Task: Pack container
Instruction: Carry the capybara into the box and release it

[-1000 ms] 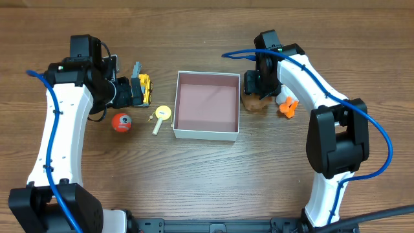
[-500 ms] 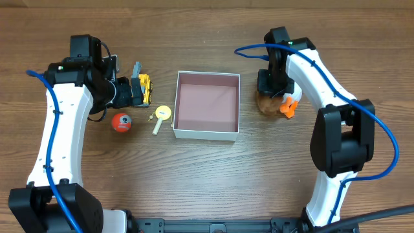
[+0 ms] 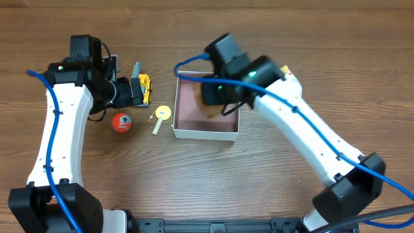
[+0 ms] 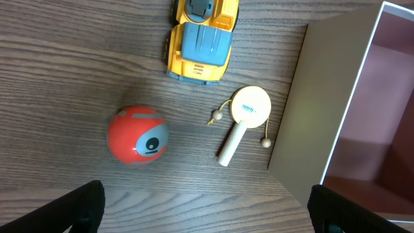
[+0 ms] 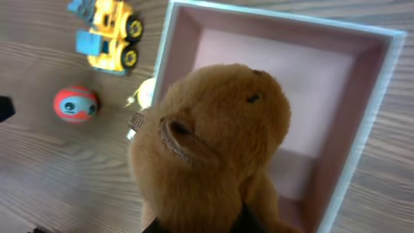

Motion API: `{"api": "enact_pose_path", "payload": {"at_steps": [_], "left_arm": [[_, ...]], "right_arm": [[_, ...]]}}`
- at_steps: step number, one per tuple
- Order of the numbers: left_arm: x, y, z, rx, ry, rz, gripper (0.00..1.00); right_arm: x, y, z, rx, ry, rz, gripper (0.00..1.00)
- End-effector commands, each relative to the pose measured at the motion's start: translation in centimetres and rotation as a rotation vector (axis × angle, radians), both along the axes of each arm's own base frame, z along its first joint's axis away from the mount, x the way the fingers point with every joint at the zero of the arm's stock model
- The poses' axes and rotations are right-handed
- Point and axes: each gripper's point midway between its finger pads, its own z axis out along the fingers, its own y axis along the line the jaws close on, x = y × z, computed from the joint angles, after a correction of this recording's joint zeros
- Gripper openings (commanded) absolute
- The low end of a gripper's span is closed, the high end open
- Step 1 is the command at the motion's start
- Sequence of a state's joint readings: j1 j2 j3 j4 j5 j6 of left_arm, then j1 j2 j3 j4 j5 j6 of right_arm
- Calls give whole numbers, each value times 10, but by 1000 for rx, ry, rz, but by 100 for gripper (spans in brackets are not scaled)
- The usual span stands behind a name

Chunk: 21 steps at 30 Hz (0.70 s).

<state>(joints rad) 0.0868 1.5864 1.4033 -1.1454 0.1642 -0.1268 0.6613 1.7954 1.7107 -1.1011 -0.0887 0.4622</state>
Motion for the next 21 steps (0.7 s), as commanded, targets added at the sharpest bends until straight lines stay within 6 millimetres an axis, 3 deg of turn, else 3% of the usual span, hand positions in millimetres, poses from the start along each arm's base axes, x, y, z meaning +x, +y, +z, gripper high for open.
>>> {"api": "enact_pose_path", "payload": {"at_steps": [1,9,14,17,18,21], "left_arm": [[5,1,6,-3,-20,-12,100],[5,1,6,-3,-20,-12,100],[5,1,6,-3,-20,-12,100],[5,1,6,-3,-20,-12,100],[5,1,6,-3,-20,-12,100],[5,1,6,-3,-20,-12,100]], "right_arm": [[-2,13,-26,-5,34,-141,4],[27,42,-62,64,26,-242,7],[39,52,-94,53,32,-243,32],[45,52,-99,41,7,-238,63],[47,51,-98,30,-11,-231,68],[52,49,-96,10,-45,-181,73]]}}
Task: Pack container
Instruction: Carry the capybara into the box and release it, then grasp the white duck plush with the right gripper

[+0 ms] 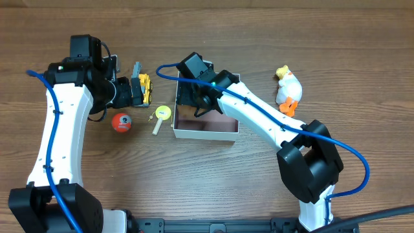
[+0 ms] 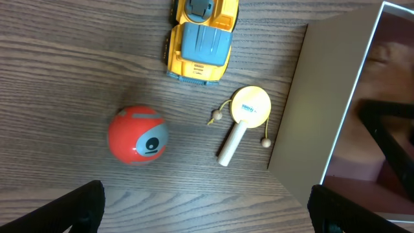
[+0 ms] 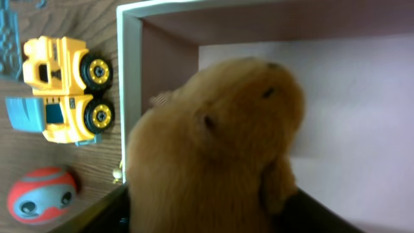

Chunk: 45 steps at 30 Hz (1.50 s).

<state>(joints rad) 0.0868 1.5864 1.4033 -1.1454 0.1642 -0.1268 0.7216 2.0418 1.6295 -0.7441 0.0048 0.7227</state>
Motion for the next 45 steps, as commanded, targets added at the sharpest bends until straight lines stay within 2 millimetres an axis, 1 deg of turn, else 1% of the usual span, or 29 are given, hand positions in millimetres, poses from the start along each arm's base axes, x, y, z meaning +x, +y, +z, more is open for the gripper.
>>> {"api": "enact_pose_path", "payload": {"at_steps": [1,4,7,9,11,12,13,14,15,17,19,20,21,23,24,26,27,30,32,34,36,37,38,40,45], "left_arm": [[5,1,6,-3,-20,-12,100],[5,1,6,-3,-20,-12,100],[5,1,6,-3,-20,-12,100],[5,1,6,-3,-20,-12,100],[5,1,6,-3,-20,-12,100],[5,1,6,-3,-20,-12,100],[5,1,6,-3,-20,-12,100],[5,1,6,-3,-20,-12,100],[5,1,6,-3,-20,-12,100],[5,1,6,-3,-20,-12,100],[5,1,6,-3,-20,-12,100],[5,1,6,-3,-20,-12,100],[5,1,6,-3,-20,-12,100],[5,1,6,-3,-20,-12,100],[5,1,6,-3,-20,-12,100],[5,1,6,-3,-20,-12,100],[5,1,6,-3,-20,-12,100],[5,1,6,-3,-20,-12,100],[5,1,6,-3,-20,-12,100],[5,1,6,-3,-20,-12,100],[5,1,6,-3,-20,-12,100],[5,1,6,-3,-20,-12,100],[5,1,6,-3,-20,-12,100],[5,1,6,-3,-20,-12,100],[5,1,6,-3,-20,-12,100]], "right_arm": [[9,-5,5,-34,-53,38,73],[11,-10,6,-43,-58,49,74],[17,-15,19,-56,-99,63,75],[21,-24,38,-75,-145,36,77],[23,-34,71,-97,-214,29,78],[23,-47,91,-126,-247,3,80],[23,-63,106,-165,-277,-33,87],[23,-88,122,-217,-307,-85,89],[24,-106,130,-249,-318,-120,90],[27,-149,142,-304,-315,-205,90],[36,-196,145,-327,-279,-288,91],[40,-218,143,-335,-255,-328,94],[45,-240,137,-335,-225,-355,95],[55,-277,121,-285,-153,-375,96],[59,-290,113,-259,-123,-378,96],[66,-307,96,-207,-72,-367,98],[70,-312,86,-174,-48,-348,98],[84,-317,63,-114,-26,-277,97],[87,-318,39,-126,18,-252,96],[79,-318,19,-134,90,-248,95],[67,-318,-3,-142,182,-246,94],[62,-318,-10,-140,223,-266,93],[58,-319,-16,-140,254,-282,92],[52,-320,-24,-141,293,-290,86],[48,-317,-27,-129,315,-285,77]]}}
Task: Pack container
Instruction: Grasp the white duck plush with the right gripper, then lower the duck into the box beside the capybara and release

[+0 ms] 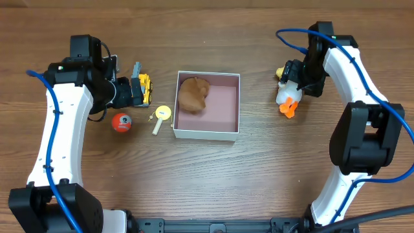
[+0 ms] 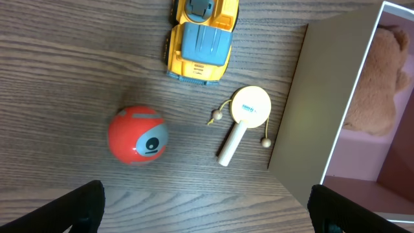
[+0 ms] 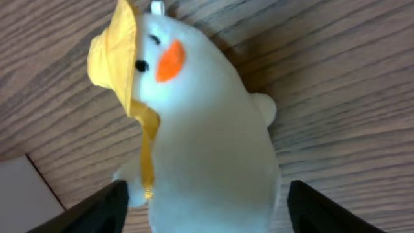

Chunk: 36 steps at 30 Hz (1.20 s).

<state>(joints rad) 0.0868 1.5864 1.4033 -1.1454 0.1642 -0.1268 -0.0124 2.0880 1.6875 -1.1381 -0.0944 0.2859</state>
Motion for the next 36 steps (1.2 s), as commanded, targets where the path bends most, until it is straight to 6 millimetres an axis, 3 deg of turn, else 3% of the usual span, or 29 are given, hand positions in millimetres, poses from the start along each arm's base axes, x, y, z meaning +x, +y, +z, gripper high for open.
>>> {"api": "enact_pose_path", "payload": {"at_steps": [1,4,10,11,13,17,20,22,25,26,28,31,36], "left_arm": [[5,1,6,-3,-20,-12,100],[5,1,6,-3,-20,-12,100],[5,1,6,-3,-20,-12,100],[5,1,6,-3,-20,-12,100],[5,1,6,-3,-20,-12,100],[5,1,6,-3,-20,-12,100],[5,1,6,-3,-20,-12,100],[5,1,6,-3,-20,-12,100],[5,1,6,-3,-20,-12,100],[5,1,6,-3,-20,-12,100],[5,1,6,-3,-20,-12,100],[5,1,6,-3,-20,-12,100],[5,1,6,-3,-20,-12,100]], "right_arm": [[-1,2,-1,21,3,-8,77],[-13,3,-17,26,41,-21,65],[-17,1,-19,16,53,-24,15],[-15,-1,-13,5,45,-24,7],[-12,-3,5,-10,21,-26,4],[-10,5,75,-28,-97,66,4],[-21,30,125,-36,-191,232,4],[-36,64,155,-2,-264,400,4],[-57,108,175,49,-324,616,4],[-70,131,180,69,-339,731,4],[-90,169,180,94,-354,932,4],[-111,204,170,85,-373,1175,4],[-111,235,147,-15,-446,1446,4]]}}
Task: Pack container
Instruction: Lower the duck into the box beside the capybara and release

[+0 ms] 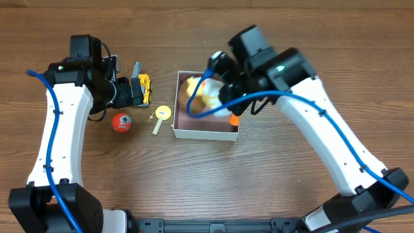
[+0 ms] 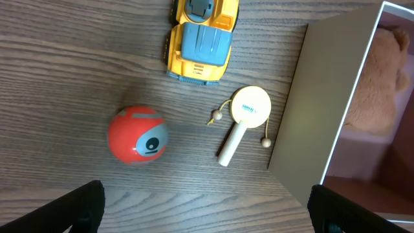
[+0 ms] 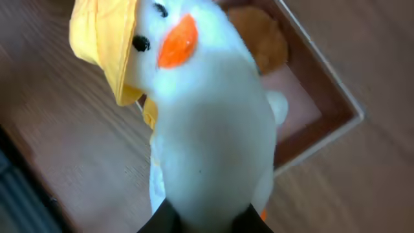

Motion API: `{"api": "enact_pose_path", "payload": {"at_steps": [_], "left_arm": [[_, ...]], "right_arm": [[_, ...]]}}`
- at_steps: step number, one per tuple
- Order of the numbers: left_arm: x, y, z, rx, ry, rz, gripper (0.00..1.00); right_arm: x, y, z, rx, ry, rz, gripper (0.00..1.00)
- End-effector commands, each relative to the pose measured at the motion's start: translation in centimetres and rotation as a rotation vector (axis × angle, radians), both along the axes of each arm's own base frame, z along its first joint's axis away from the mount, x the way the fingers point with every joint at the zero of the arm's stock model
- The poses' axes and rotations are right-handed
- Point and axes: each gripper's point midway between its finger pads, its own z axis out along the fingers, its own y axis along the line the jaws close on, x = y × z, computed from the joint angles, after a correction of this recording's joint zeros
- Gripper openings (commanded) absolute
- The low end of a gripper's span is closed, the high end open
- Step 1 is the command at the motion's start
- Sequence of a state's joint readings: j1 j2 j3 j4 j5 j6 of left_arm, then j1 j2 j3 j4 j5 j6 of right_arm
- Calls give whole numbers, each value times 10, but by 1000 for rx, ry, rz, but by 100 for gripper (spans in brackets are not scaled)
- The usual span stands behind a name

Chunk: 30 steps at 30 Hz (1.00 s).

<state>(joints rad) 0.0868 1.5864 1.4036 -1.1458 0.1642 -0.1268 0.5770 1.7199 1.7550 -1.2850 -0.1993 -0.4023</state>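
A white box with a pink inside [image 1: 223, 134] stands mid-table, with a brown plush animal [image 2: 378, 77] lying in its left part. My right gripper [image 3: 204, 220] is shut on a white plush duck [image 3: 207, 123] with a yellow hat and hangs over the box [image 3: 323, 133]; overhead the duck [image 1: 210, 95] covers most of the brown plush. My left gripper [image 2: 204, 217] is open above bare wood, near a red ball [image 2: 137, 134], a yellow rattle drum [image 2: 244, 116] and a yellow and blue toy truck [image 2: 200, 40].
The ball [image 1: 120, 122], drum [image 1: 160, 116] and truck [image 1: 143, 88] lie left of the box, under the left arm. The right arm [image 1: 323, 136] stretches from the lower right across the table to the box.
My right gripper was open around the duck lying at the table's right. It has shut on the duck and now holds it above the box. The left arm has not moved.
My right gripper held the brown plush over the box, then lower inside it. Later the plush lay in the box and the gripper stood open at the duck on the right. Now the duck hangs over the box. The left gripper stayed open throughout.
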Motion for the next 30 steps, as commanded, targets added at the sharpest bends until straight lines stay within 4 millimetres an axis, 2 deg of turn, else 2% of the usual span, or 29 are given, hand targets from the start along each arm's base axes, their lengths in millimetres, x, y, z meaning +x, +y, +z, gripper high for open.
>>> {"api": "enact_pose_path", "payload": {"at_steps": [1,3,4,6,8,11,16,18,24,30], "left_arm": [[5,1,6,-3,-20,-12,100],[5,1,6,-3,-20,-12,100],[5,1,6,-3,-20,-12,100],[5,1,6,-3,-20,-12,100],[5,1,6,-3,-20,-12,100],[5,1,6,-3,-20,-12,100],[5,1,6,-3,-20,-12,100],[5,1,6,-3,-20,-12,100],[5,1,6,-3,-20,-12,100],[5,1,6,-3,-20,-12,100]], "right_arm": [[5,6,-18,-72,-102,205,4],[11,7,-32,-104,-127,287,4],[21,5,-43,-139,-140,298,4],[36,2,-54,-176,-160,276,4],[53,3,-64,-182,-180,243,4],[70,6,-67,-141,-185,123,4],[102,-8,-87,-140,-192,40,4],[105,-15,-96,-139,-164,27,4],[94,-13,-116,-130,-67,17,4],[89,-15,-145,-156,10,2,4]]}}
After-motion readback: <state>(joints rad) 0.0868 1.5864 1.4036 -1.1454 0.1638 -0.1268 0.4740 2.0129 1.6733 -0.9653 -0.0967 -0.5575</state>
